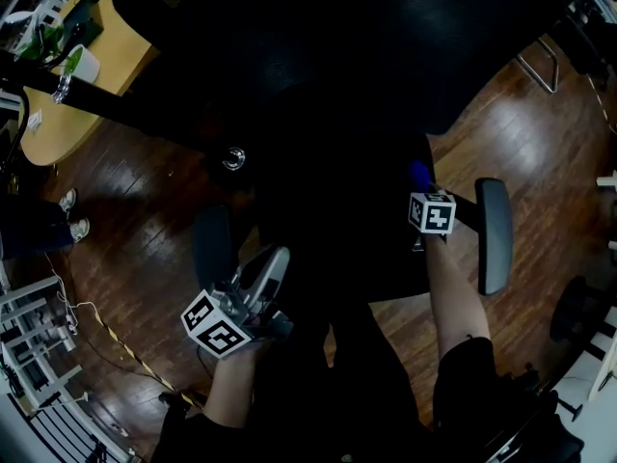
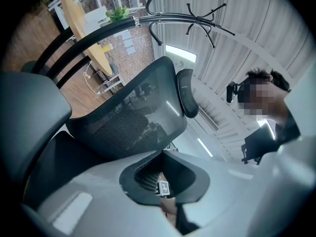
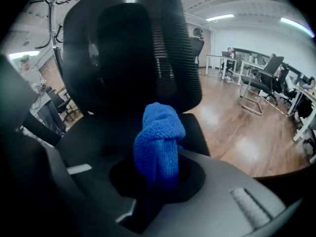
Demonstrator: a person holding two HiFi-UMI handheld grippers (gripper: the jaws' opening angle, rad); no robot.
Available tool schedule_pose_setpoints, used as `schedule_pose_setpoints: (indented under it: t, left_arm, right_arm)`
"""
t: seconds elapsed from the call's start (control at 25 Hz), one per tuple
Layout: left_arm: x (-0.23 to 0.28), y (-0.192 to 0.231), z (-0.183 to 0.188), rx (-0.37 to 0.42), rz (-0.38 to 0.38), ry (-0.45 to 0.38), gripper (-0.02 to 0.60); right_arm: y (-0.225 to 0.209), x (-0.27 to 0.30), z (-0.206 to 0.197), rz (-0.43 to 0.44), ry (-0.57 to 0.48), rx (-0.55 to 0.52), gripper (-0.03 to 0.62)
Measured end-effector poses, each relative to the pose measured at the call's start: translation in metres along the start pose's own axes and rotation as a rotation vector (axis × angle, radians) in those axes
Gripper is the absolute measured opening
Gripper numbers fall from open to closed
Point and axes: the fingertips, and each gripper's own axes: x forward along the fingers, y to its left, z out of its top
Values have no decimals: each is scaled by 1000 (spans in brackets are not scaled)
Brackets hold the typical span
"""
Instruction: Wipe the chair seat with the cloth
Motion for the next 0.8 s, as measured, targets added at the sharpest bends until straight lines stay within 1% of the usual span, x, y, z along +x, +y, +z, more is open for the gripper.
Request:
schedule_pose_setpoints:
  t: [0.08,0.2,0.28,0.36,0.52,0.56,0.64,0.72,0.8]
  left_arm:
    - [-4,-2,0,3,2,-9,-8]
    - [-10,-1,2,-3,12,-33,-8]
    - [-15,-3,6,-1,15,-52,-8]
    - [-21,-7,10,8,15,-65,-8]
    - [-37,-9,15,4,19,-97,-8]
    - [-41,-8,15,1,22,-106,-8]
    - [-48,-7,16,-2,24,-116,-8]
    - [-52,-6,17,0,23,-119,-8]
    - [-55,-4,17,0,24,-122,-8]
  right_arm:
    - [47,6,3,74,-19,-29,35]
    - [137,20,-3,236,-18,-67,35]
    - [197,25,-8,337,8,-106,35]
    - [249,28,-16,407,40,-139,35]
    - [337,29,-47,544,127,-194,37]
    - [350,28,-54,555,143,-210,35]
    - [360,29,-61,545,139,-220,37]
    - [358,30,-61,539,115,-232,37]
    - [347,31,-63,512,103,-250,35]
